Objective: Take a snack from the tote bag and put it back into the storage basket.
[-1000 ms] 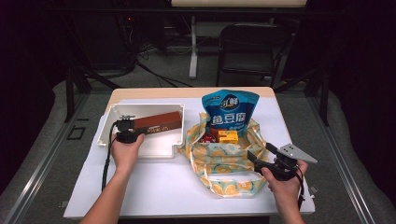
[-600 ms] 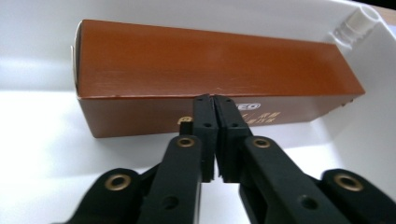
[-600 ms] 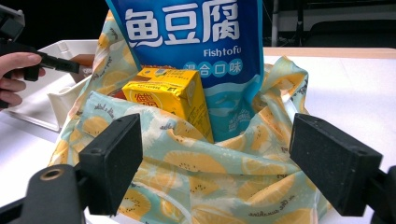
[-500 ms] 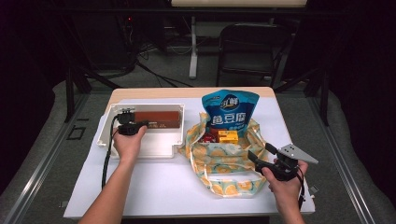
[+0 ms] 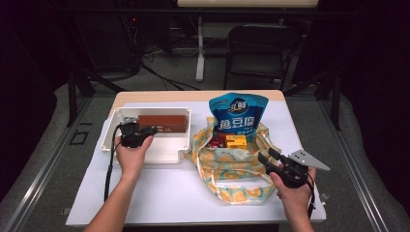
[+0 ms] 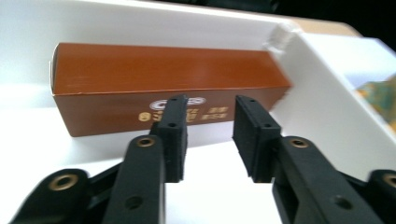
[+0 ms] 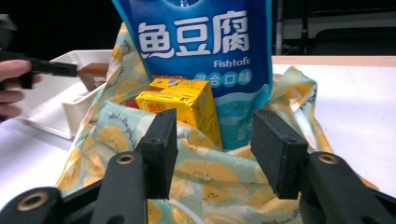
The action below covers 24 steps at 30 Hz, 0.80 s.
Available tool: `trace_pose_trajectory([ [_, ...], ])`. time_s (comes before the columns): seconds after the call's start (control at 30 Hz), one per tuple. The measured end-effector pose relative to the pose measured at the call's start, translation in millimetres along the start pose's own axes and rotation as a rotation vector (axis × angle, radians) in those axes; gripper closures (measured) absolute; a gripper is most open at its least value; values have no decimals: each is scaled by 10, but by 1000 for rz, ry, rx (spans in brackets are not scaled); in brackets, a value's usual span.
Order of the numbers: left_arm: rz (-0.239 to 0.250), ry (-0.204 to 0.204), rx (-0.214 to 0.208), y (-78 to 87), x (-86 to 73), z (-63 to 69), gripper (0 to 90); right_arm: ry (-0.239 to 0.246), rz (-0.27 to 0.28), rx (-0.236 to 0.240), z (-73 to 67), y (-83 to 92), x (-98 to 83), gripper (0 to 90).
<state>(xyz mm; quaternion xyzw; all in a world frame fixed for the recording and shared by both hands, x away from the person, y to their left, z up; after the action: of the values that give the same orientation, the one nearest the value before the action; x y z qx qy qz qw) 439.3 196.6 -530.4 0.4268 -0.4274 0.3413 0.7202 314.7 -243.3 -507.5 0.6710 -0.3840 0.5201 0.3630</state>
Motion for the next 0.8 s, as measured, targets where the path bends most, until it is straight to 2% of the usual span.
trace_pose_trajectory([
  [0.03, 21, 0, -8, 41, -2, 32, 611, -2, -1, -6, 3, 0, 6, 545],
  [0.17, 50, -35, -49, 197, -18, 149, 583, 5, 3, -33, 10, -4, 30, 619],
  [0.3, 79, -62, -69, 336, 5, 237, 538, 17, 4, -45, 22, -28, 47, 640],
  [0.4, 90, -81, -98, 408, -8, 291, 497, 16, 8, -41, 21, -40, 78, 619],
  [0.47, 95, -91, -114, 441, -24, 314, 469, 8, 12, -18, 22, -55, 103, 587],
  [0.6, 107, -78, -140, 492, -53, 333, 414, -9, -14, 4, 50, -107, 135, 524],
  [0.73, 108, -97, -151, 553, -94, 339, 399, 7, -30, -13, 99, -166, 167, 492],
  [0.8, 113, -89, -147, 564, -103, 323, 400, 3, -22, -13, 109, -199, 194, 484],
])
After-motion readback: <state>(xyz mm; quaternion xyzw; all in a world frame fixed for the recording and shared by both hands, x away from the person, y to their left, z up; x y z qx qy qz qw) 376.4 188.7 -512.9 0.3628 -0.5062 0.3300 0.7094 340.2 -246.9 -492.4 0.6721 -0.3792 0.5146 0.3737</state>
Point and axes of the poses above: each handheld gripper's, and its own axes: y roughly backward along the jaws, x roughly out of its top, z roughly to its right, the point moved 4 cm from there along -y, roughly forward along the jaws, and after that the axes turned 13 degrees about z, right-handed, at the moved point
